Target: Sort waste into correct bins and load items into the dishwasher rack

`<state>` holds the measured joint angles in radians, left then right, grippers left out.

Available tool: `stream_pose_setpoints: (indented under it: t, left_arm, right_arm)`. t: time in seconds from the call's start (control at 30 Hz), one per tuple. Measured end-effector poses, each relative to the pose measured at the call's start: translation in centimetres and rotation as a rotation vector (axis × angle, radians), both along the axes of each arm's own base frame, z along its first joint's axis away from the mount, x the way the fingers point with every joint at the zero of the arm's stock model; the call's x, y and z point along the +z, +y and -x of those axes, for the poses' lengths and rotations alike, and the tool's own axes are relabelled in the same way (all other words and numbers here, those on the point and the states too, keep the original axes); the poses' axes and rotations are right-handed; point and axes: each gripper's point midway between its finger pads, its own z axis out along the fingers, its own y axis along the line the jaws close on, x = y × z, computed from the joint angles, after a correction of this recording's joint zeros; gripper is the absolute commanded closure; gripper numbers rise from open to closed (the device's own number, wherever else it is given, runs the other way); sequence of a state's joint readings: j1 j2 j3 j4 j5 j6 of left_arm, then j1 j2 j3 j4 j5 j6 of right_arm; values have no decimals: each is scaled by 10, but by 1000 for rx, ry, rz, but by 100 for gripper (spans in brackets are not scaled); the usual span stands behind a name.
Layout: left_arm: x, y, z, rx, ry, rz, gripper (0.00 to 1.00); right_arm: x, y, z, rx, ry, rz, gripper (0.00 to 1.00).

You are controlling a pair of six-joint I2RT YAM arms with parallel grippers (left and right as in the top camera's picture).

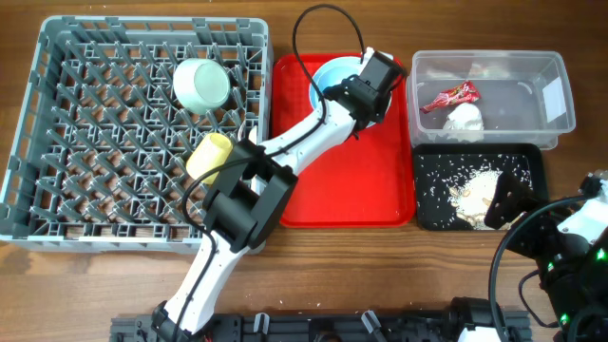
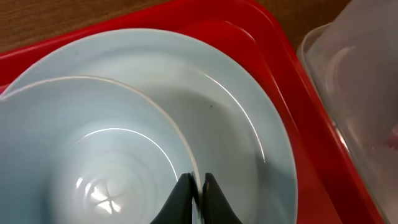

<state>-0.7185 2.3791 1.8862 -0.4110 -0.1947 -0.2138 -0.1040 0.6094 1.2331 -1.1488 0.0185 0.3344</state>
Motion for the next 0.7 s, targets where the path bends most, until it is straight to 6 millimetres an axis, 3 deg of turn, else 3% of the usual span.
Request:
stream_pose_setpoints:
  t: [0.23, 0.33, 0.43, 0.47, 0.5, 0.53, 0.6, 0.7]
  left_arm:
    - [7, 2, 0, 6, -5, -3, 96]
    - [61, 8, 5, 6, -37, 32, 96]
    - [188, 32, 31, -3, -114, 148, 96]
    - [253, 55, 46, 3, -164, 245, 96]
    - [296, 78, 56, 5, -184, 323, 96]
    - [328, 116, 66, 35, -183, 389, 96]
    - [353, 173, 71, 97, -164, 466, 96]
    - [337, 285, 75, 269, 28, 613, 96]
  right_arm:
    - [0, 0, 0, 0, 0, 0, 0]
    - [0, 0, 0, 0, 0, 0, 0]
    - [0, 0, 0, 0, 0, 0, 0]
    - [0, 0, 0, 0, 1, 0, 0]
    - [0, 0, 0, 0, -1, 0, 0]
    - [0, 0, 0, 0, 0, 0, 0]
    - [0, 0, 0, 0, 0, 0, 0]
    - [0, 0, 0, 0, 0, 0, 0]
